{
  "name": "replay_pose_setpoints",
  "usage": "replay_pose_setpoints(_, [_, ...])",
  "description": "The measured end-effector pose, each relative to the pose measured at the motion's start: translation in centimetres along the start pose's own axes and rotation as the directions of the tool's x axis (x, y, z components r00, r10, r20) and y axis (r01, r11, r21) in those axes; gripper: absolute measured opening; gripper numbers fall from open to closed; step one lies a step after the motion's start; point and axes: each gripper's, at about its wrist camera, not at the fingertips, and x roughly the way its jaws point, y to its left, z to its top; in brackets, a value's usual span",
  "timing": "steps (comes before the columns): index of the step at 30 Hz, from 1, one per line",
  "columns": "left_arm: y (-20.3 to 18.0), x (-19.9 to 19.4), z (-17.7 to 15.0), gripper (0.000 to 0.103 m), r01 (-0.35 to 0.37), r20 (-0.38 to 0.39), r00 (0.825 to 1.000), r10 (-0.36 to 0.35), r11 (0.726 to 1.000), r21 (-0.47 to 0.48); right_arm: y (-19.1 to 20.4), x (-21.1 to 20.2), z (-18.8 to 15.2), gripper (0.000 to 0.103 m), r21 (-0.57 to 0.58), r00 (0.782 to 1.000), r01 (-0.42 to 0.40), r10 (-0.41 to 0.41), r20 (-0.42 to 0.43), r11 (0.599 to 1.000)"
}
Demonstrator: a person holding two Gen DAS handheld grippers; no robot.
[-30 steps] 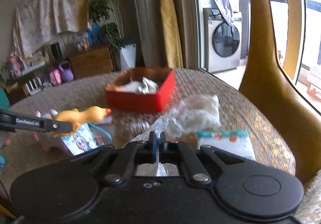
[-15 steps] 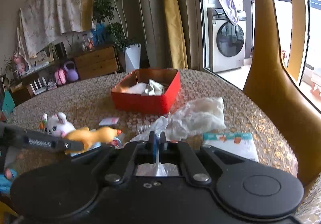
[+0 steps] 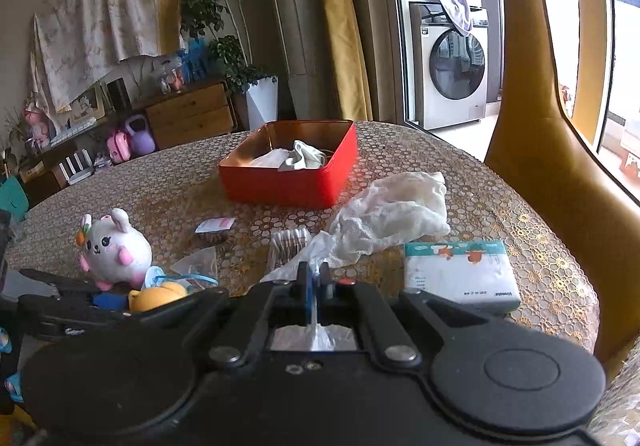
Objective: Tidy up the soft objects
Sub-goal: 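Lift the yellow duck with the left tool while the right tool lifts the plastic bag, then carry the yellow duck and plastic bag with both tools over the red box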
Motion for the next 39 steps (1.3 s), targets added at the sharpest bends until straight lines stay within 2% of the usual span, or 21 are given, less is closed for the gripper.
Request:
replay_pose_setpoints(5, [0.1,-0.5,-0.3,0.059,-0.005,-0.001,1.000,0.005,1.000,0.012,0.0,0.1,-0.2,0.002,0.008,1.000,-0.006,0.006,-0.008,1.000])
replay_pose_setpoints(7, [-0.3,-1.6,-0.1,0.060,0.011,0.030,0.999,-0.012,0.999,0.037,0.1,0.0,-0.2,0.002,0.007,1.000,-0.007,0.007,-0.008,1.000])
replay_pose_setpoints(9, [-0.8,-2.6,0.2,0.072,0.002,0.065,0.998,-0.007,0.997,0.078,0.1,-0.2,-0.1,0.002,0.005,1.000,-0.007,0.007,-0.006,1.000])
replay_pose_setpoints(11, [-1.4,-3.4,0.2,0.076,0.015,0.096,0.995,-0.027,0.992,0.126,0.1,-0.2,-0.1,0.002,0.007,1.000,-0.007,0.007,-0.005,1.000])
replay_pose_setpoints(14, [-2.6,-2.8,-0.1,0.077,0.039,0.059,0.997,-0.051,0.981,0.191,0.1,-0.1,-0.1,0.002,0.007,1.000,-0.004,0.004,-0.008,1.000])
replay_pose_setpoints(17, [-2.9,-0.9,-0.7,0.077,0.035,-0.002,0.999,-0.035,0.977,0.211,0.0,-0.1,-0.1,0.002,0.014,1.000,-0.004,0.004,-0.015,1.000])
replay_pose_setpoints(25, [-3.5,1.8,-1.2,0.077,-0.032,-0.008,0.999,0.035,0.970,0.241,-0.3,0.3,-0.3,0.002,0.024,0.999,-0.001,0.002,-0.034,1.000])
replay_pose_setpoints(26, [-3.5,2.0,-1.2,0.073,-0.036,-0.007,0.999,0.038,0.970,0.239,-0.3,0.3,-0.4,0.002,0.026,0.999,-0.001,0.002,-0.035,1.000])
replay_pose_setpoints(27, [-3.5,2.1,-1.1,0.064,-0.040,-0.006,0.999,0.043,0.971,0.235,-0.3,0.3,-0.4,0.002,0.028,0.999,-0.002,0.003,-0.035,1.000])
replay_pose_setpoints(30, [-3.3,2.4,-1.1,0.049,-0.068,-0.011,0.997,0.072,0.971,0.231,-0.3,0.3,-0.5,0.002,0.029,0.999,-0.003,0.004,-0.038,1.000])
replay_pose_setpoints(35, [-3.3,2.0,-1.2,0.035,-0.080,0.014,0.997,0.079,0.967,0.243,-0.4,0.4,-0.5,0.002,0.035,0.999,-0.004,0.005,-0.042,0.999])
replay_pose_setpoints(39, [-3.0,1.7,-0.7,0.033,-0.070,0.001,0.997,0.071,0.978,0.196,-0.4,0.4,-0.5,0.002,0.043,0.999,-0.009,0.011,-0.043,0.999])
